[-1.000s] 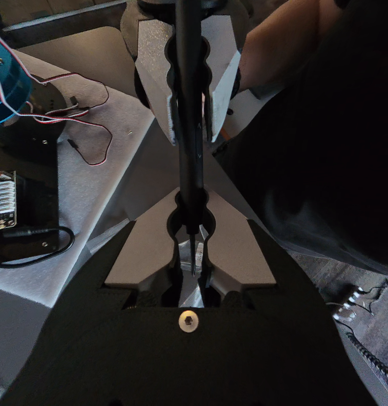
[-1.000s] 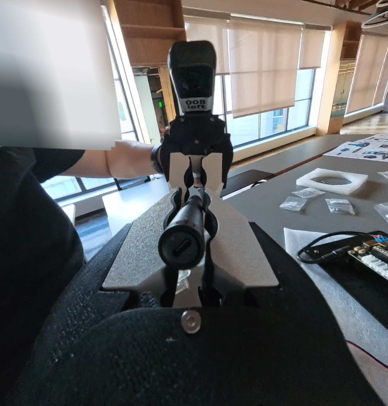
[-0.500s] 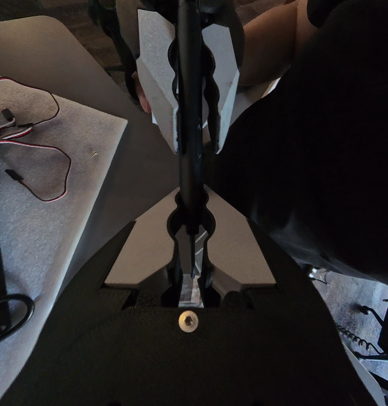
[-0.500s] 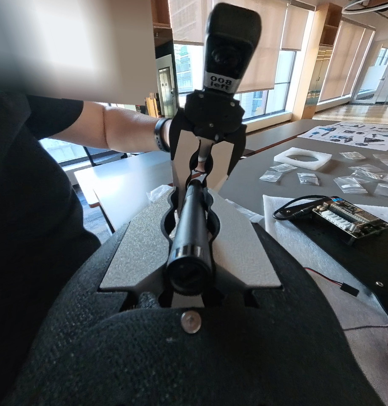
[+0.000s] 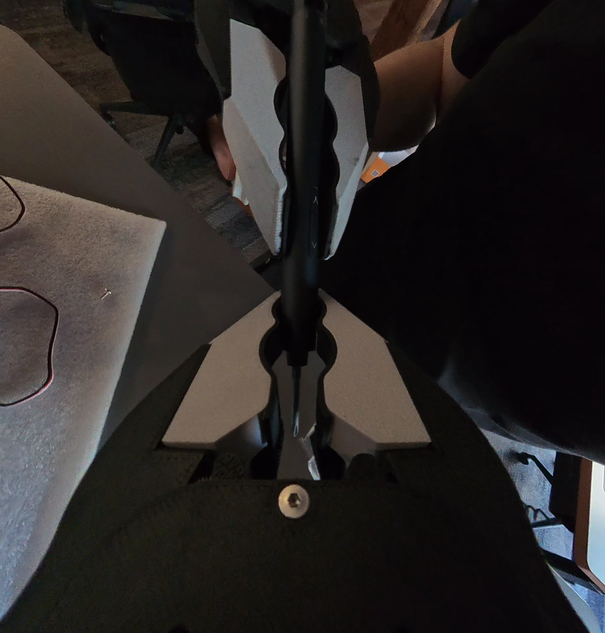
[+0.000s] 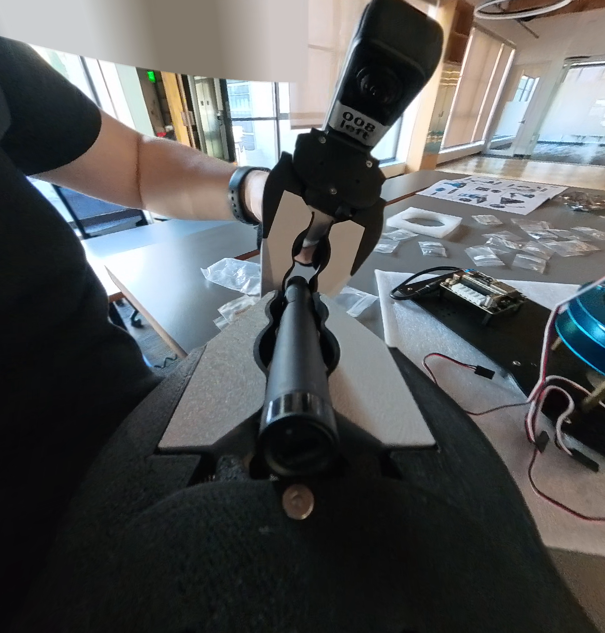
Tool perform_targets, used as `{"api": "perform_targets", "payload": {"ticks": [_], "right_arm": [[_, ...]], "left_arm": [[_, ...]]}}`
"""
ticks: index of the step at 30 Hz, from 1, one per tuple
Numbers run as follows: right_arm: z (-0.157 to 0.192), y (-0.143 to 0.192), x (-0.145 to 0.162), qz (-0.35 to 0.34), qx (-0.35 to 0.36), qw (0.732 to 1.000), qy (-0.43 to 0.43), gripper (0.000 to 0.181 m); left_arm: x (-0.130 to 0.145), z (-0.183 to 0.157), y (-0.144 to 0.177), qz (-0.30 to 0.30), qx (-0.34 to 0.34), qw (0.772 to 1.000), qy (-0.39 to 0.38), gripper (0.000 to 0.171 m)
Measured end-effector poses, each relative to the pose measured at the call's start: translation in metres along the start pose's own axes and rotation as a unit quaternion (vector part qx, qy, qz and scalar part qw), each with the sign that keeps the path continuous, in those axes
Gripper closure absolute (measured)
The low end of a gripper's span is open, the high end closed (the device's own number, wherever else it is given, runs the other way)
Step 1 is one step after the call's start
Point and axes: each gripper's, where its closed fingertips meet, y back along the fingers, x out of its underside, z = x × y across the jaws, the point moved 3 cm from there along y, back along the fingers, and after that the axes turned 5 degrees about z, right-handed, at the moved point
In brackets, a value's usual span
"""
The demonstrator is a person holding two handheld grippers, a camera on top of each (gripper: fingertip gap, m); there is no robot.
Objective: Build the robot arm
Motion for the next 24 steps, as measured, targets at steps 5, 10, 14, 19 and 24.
{"api": "perform_targets", "payload": {"ticks": [5,10,14,19,24], "right_arm": [[-0.013,0.020,0.017,-0.002,0.061,0.998,0.000,0.165],[-0.023,0.043,0.037,-0.016,0.118,0.993,-0.008,0.165],[-0.027,0.059,0.046,-0.022,0.174,0.984,0.011,0.165],[-0.033,0.076,0.060,-0.041,0.218,0.975,-0.004,0.165],[-0.036,0.075,0.075,-0.023,0.242,0.970,0.004,0.164]], "left_arm": [[-0.005,0.022,-0.002,-0.007,-0.025,1.000,0.000,0.141],[0.004,0.042,0.013,-0.020,-0.037,0.998,0.038,0.140],[0.009,0.050,0.021,-0.025,-0.043,0.997,0.057,0.144],[0.014,0.068,0.027,-0.014,-0.075,0.995,0.068,0.143],[0.023,0.082,0.018,0.007,-0.081,0.993,0.082,0.144]]}}
